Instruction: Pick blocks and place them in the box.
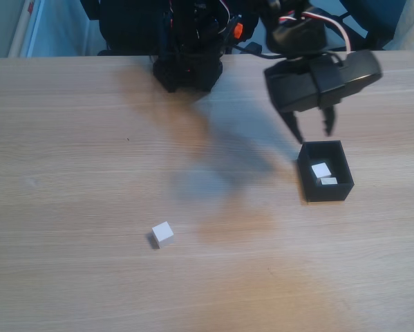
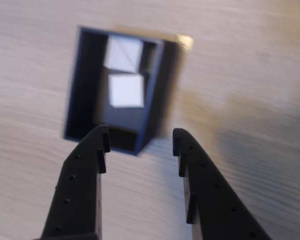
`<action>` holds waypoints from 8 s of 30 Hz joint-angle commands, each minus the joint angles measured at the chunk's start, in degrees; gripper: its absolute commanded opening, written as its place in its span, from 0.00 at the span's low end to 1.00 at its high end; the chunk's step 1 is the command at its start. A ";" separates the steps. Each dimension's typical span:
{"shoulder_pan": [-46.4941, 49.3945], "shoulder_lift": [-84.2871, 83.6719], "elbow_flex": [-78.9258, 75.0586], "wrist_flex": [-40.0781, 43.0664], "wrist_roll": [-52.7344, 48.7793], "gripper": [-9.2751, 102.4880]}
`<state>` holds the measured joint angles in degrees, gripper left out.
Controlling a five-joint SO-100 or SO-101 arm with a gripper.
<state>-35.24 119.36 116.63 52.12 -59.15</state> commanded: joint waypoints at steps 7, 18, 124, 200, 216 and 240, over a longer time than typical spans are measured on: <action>17.05 21.53 23.12 1.67 -25.84 0.23; 32.87 20.65 31.64 -13.18 -48.96 0.23; 42.45 -32.34 -6.68 -29.36 -61.00 0.10; 19.42 36.47 39.11 4.13 -32.17 0.08; 32.87 67.76 67.06 23.55 -37.00 0.08; 36.39 76.03 67.32 29.71 -27.69 0.08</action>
<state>1.14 193.36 180.44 77.34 -86.13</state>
